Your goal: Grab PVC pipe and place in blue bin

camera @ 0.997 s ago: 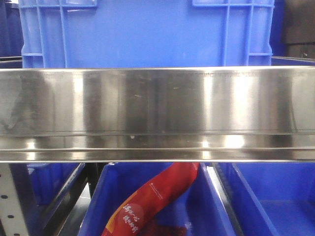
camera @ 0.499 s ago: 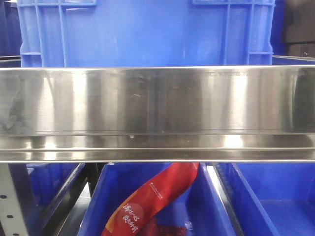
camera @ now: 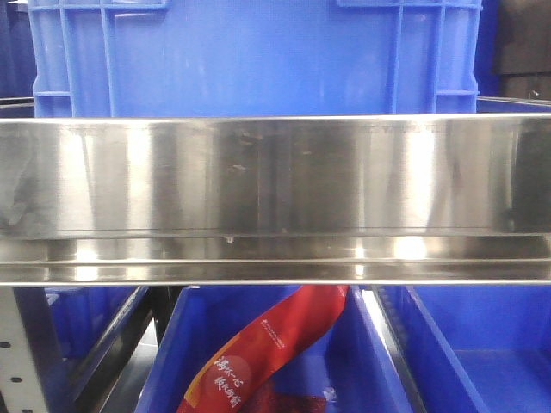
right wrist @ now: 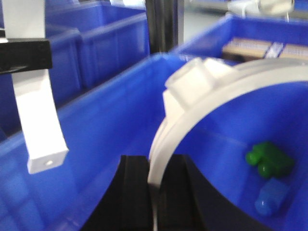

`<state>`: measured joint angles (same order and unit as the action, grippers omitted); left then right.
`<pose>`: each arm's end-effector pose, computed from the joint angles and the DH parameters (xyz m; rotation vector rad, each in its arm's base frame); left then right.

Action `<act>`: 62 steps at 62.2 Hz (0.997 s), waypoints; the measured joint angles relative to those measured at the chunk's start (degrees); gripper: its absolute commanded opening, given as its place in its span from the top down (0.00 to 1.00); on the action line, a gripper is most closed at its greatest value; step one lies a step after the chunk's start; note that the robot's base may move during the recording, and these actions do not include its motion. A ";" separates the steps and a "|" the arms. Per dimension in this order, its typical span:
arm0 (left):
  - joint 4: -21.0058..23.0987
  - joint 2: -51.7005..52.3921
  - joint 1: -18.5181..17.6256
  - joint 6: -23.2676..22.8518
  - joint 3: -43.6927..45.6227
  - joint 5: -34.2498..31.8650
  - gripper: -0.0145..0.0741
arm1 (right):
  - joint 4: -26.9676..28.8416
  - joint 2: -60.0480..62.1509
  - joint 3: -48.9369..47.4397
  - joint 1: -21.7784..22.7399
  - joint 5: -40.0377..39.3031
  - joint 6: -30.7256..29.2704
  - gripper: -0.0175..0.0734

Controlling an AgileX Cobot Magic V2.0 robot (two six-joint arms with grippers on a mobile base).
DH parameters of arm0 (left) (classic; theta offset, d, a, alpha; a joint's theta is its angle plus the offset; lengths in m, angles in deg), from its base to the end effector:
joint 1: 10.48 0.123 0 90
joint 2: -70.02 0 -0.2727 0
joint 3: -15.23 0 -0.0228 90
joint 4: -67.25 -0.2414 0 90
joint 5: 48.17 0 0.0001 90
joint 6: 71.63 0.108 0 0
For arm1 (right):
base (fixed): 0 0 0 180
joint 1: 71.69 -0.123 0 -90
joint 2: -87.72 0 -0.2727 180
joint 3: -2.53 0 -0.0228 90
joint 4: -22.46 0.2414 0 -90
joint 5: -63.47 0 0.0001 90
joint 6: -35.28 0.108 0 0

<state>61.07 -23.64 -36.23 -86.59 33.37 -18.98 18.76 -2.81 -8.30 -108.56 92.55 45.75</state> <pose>0.3175 -0.1469 0.4504 0.2223 1.8284 -0.3858 0.2726 0.2002 0.4265 -0.4721 1.8693 0.4909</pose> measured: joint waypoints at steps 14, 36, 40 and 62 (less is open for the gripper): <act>-0.25 -2.98 -0.48 1.29 1.11 5.20 0.96 | 0.00 -1.51 -0.39 0.20 2.99 0.00 0.99; -0.46 -4.37 -0.48 1.42 1.21 7.81 0.96 | 0.97 -1.63 -0.39 1.14 5.70 0.00 0.99; -0.46 -4.58 -0.48 1.42 1.21 7.81 0.92 | 1.65 -1.63 -0.39 1.14 5.70 0.00 0.95; -0.57 -6.15 -0.48 1.42 1.21 8.21 0.42 | 3.03 -1.63 -0.39 1.14 8.03 0.00 0.49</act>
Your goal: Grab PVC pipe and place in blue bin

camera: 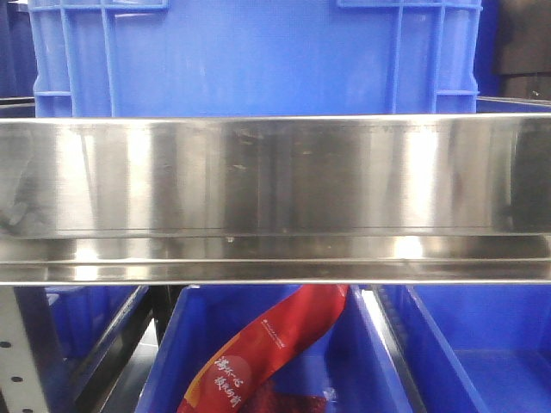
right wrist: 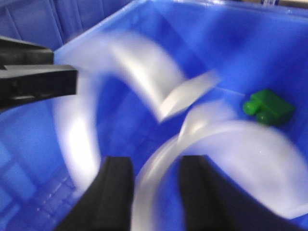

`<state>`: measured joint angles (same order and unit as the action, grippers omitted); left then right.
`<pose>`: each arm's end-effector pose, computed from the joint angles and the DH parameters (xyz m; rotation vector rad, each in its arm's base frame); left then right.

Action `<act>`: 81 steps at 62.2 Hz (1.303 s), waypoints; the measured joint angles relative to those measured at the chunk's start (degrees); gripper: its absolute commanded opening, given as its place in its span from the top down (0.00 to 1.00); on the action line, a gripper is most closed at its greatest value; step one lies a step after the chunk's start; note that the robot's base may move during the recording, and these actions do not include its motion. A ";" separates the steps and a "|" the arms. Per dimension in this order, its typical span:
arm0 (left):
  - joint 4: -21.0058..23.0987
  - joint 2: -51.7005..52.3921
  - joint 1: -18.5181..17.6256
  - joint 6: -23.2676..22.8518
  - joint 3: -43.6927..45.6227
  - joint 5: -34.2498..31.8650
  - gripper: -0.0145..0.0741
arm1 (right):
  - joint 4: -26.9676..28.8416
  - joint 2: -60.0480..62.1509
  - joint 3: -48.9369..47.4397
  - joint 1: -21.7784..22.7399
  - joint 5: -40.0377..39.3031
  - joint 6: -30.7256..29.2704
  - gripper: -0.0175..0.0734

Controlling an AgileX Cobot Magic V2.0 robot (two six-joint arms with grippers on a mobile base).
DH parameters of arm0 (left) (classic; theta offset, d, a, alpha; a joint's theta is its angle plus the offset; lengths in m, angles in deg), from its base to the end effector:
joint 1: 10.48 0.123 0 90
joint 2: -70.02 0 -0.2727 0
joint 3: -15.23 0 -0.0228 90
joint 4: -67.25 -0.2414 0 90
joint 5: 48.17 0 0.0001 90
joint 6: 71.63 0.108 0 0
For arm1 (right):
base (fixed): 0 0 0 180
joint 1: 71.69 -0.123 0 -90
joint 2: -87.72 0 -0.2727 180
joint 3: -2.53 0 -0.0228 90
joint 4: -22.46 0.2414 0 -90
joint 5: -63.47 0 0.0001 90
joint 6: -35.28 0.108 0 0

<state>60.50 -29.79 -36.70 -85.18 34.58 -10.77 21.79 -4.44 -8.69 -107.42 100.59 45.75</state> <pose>0.3408 -0.1592 0.4041 0.2797 2.0467 -0.2988 0.2767 0.1981 0.4051 -0.4635 2.0442 0.4813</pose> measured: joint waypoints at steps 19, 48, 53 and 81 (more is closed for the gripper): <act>0.57 -0.26 0.00 0.00 0.00 0.04 0.41 | 0.00 0.00 0.00 0.00 0.91 0.00 0.47; 2.63 1.25 -0.12 0.23 0.00 5.65 0.96 | -3.04 -0.48 0.00 0.00 3.09 0.18 0.99; 2.63 3.18 -0.12 1.39 0.00 5.50 0.96 | -3.04 -0.48 0.00 0.14 3.93 0.69 0.99; 2.51 20.54 -0.12 2.89 -16.13 -7.83 0.96 | -5.29 8.43 0.00 4.12 -1.27 3.88 0.99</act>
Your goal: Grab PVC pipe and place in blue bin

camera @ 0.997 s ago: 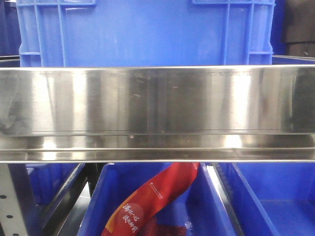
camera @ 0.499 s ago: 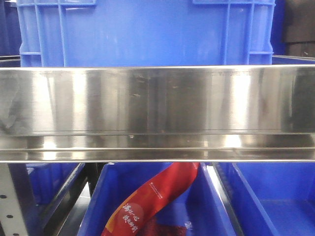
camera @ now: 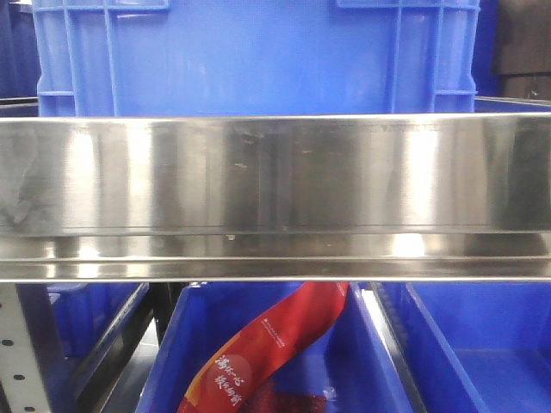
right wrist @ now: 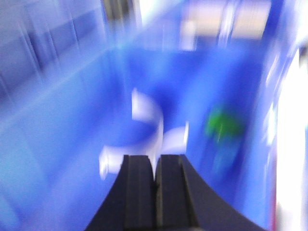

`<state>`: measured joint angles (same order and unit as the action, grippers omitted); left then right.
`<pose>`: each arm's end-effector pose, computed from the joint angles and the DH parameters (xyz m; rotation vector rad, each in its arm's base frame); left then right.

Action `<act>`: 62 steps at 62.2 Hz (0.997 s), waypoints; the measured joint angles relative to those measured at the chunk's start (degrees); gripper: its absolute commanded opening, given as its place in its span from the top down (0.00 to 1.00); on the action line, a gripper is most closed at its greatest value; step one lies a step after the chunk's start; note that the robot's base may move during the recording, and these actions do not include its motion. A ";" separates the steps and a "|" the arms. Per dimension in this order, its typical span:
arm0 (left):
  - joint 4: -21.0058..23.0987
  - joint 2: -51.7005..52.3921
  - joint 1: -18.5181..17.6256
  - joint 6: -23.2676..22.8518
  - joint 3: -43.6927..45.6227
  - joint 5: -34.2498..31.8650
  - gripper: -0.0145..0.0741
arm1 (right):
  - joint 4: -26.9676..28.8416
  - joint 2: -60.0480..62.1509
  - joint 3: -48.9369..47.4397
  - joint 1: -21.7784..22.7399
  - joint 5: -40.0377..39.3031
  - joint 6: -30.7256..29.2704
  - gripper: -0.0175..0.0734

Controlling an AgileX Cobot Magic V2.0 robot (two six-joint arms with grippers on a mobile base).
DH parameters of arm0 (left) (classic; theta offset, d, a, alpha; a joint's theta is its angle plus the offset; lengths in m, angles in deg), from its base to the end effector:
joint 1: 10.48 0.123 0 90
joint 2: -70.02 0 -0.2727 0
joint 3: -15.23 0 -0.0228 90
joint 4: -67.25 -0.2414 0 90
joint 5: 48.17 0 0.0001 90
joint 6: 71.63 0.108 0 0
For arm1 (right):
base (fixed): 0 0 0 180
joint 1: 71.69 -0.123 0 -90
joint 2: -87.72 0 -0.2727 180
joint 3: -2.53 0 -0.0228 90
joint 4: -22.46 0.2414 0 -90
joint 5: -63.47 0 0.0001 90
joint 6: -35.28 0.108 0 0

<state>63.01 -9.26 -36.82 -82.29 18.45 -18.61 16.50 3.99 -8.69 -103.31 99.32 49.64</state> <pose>0.2545 -0.1216 0.4422 0.2872 1.8360 -0.3721 0.2555 0.1496 0.4546 -0.3249 1.8834 0.4315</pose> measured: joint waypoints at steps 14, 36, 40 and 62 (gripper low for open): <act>0.16 11.34 2.38 0.00 -16.30 -9.03 0.96 | -2.38 6.62 8.24 0.00 -5.03 0.12 0.99; 2.90 28.81 11.01 0.00 -33.52 -12.07 0.96 | -2.02 22.95 34.87 0.03 -22.71 0.12 0.99; 3.02 32.23 11.01 0.00 -36.70 -12.17 0.96 | -1.38 25.92 38.40 0.03 -23.06 0.12 0.99; 3.28 43.74 11.01 0.00 -47.94 -11.48 0.96 | 2.98 37.99 52.05 0.03 -22.90 0.12 0.99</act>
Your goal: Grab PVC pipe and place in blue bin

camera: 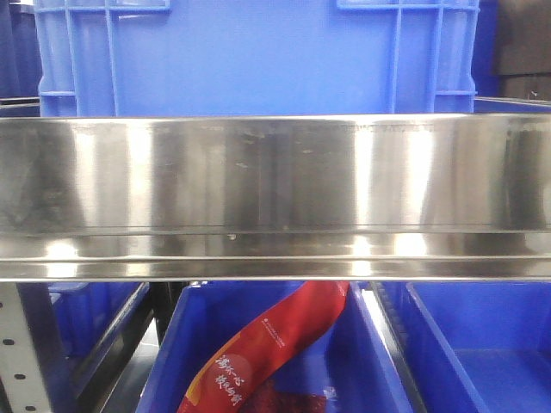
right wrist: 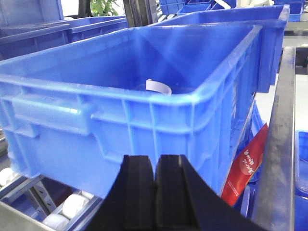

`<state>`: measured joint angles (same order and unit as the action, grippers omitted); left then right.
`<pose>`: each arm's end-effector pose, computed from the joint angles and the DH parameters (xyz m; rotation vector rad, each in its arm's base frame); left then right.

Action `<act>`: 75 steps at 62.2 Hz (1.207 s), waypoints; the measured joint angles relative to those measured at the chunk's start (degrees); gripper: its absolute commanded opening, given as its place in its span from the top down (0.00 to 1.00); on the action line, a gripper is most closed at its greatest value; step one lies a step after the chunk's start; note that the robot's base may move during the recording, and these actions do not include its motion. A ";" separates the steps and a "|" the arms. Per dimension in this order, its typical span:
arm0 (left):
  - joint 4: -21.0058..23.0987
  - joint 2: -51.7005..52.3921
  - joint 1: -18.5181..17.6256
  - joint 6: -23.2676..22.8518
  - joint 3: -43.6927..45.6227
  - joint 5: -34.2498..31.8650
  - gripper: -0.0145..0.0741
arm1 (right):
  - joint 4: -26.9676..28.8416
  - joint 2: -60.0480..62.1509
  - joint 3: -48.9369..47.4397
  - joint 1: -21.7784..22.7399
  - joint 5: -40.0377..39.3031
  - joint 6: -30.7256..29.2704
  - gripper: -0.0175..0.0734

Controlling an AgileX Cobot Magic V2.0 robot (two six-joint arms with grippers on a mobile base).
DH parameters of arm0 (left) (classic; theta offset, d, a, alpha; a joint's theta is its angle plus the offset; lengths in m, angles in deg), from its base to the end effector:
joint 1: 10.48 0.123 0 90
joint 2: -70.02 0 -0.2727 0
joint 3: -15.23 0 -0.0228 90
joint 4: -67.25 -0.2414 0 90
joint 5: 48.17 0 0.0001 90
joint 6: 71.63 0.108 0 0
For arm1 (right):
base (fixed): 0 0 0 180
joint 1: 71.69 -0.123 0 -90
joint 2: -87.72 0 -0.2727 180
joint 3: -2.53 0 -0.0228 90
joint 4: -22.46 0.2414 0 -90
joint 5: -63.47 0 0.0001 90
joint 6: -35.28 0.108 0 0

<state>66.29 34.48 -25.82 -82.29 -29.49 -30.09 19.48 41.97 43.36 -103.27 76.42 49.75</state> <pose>0.1149 -0.0309 0.3291 0.0804 1.7249 -0.3197 0.1334 0.0805 0.3375 -0.2986 1.7424 0.5405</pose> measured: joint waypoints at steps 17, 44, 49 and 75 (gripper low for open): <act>0.00 0.35 0.00 0.00 -0.08 -0.30 0.96 | 0.10 1.18 0.03 0.00 -1.61 0.00 0.99; 0.09 0.35 0.00 0.00 -0.21 -0.33 0.96 | 0.45 1.18 0.03 0.00 -1.75 0.00 0.99; 0.09 0.35 0.00 0.00 -0.21 -0.33 0.96 | 0.45 1.18 0.03 0.00 -1.99 0.11 0.99; 0.09 0.35 0.00 0.00 -0.21 -0.33 0.96 | 1.29 9.12 4.89 4.07 -7.64 -11.38 0.99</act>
<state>66.39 34.83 -25.82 -82.29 -29.70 -30.42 20.77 51.10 48.25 -99.20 68.78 38.37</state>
